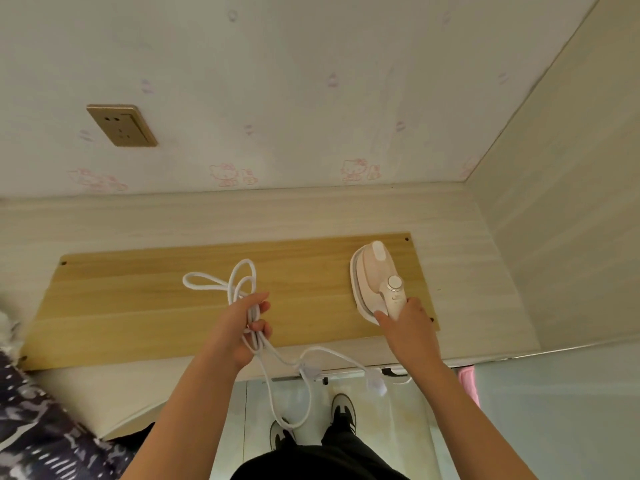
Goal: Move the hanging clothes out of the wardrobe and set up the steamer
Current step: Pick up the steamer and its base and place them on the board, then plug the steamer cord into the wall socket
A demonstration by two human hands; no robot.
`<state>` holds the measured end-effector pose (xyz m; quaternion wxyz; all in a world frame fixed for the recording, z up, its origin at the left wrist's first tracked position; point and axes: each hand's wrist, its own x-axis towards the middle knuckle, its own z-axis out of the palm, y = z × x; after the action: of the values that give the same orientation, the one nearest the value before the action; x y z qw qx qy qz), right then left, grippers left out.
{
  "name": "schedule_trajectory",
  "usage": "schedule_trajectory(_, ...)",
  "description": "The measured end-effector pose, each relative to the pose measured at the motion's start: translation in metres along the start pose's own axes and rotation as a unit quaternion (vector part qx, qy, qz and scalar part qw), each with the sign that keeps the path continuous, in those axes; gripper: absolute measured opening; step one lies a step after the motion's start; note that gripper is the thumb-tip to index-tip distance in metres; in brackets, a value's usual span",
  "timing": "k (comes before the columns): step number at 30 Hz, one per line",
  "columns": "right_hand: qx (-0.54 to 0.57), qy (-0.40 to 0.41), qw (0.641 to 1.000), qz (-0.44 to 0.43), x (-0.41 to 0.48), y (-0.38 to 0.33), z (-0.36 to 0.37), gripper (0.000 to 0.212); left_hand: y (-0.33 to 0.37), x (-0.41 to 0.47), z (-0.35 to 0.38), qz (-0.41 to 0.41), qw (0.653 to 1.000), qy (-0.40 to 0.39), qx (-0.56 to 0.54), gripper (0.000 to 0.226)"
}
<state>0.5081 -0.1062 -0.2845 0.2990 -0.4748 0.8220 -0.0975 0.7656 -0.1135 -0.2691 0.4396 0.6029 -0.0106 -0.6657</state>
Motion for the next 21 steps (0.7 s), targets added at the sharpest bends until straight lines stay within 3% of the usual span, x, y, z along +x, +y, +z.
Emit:
schedule_trajectory(4, -0.060, 0.089, 0.987, -0.121, -0.019, -0.015, -0.006, 0.054, 0.019, -0.012, -0.004, 0.019, 0.999, -0.017, -0.024, 0.022)
schedule_trajectory(6, -0.056, 0.086, 0.973, -0.208, -0.029, -0.027, -0.007, 0.049, 0.027, -0.019, -0.004, 0.028, 0.998, -0.026, -0.041, 0.015)
schedule_trajectory(10, 0.003, -0.067, 0.957, -0.283, -0.046, -0.058, 0.002, 0.031, 0.040, -0.031, -0.003, 0.033, 0.996, -0.057, -0.064, 0.010)
schedule_trajectory(14, -0.023, -0.212, 0.913, -0.349, -0.056, -0.077, 0.025, 0.034, 0.047, -0.037, -0.004, 0.034, 0.993, -0.076, -0.080, 0.012)
schedule_trajectory(21, -0.023, -0.228, 0.893, -0.386, -0.058, -0.081, 0.046, 0.024, 0.055, -0.038, -0.019, 0.077, 0.990, -0.060, -0.106, 0.022)
